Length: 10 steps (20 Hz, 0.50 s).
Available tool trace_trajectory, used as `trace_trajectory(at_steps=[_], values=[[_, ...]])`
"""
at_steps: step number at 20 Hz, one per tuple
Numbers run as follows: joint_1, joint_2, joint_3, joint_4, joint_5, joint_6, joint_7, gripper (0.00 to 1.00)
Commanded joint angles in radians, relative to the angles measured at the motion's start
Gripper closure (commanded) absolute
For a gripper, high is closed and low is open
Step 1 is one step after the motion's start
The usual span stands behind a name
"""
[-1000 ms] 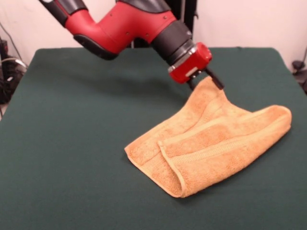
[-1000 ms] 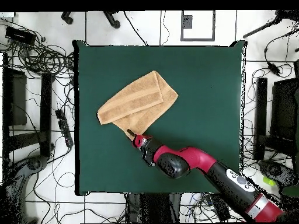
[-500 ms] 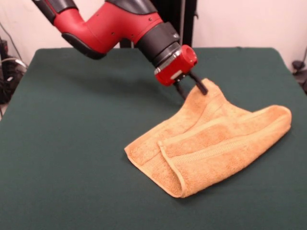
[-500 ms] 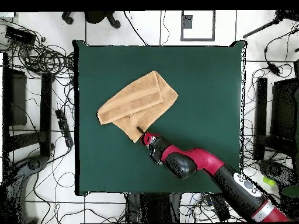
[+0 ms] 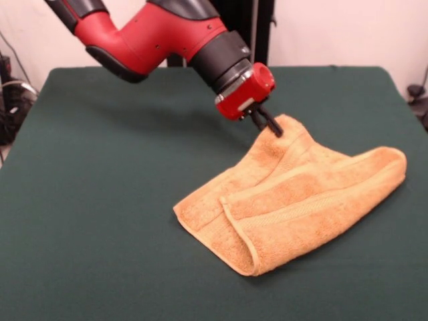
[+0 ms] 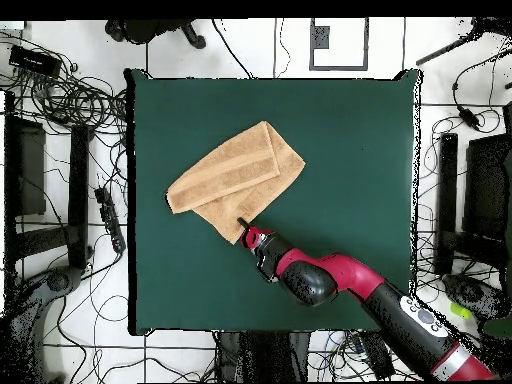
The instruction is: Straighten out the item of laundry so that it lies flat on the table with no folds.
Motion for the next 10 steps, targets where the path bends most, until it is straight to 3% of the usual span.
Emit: trace_trajectory(at_steps=[1, 7, 10], values=[[0.05, -0.005, -0.018, -0.137, -0.001, 0.105, -0.084, 1.0], [0.011, 0.001, 0.011, -0.115, 0.018, 0.163, -0.142, 1.0], [-0.023, -0.038, 0.003, -0.089, 0.01, 0.198, -0.181, 1.0]])
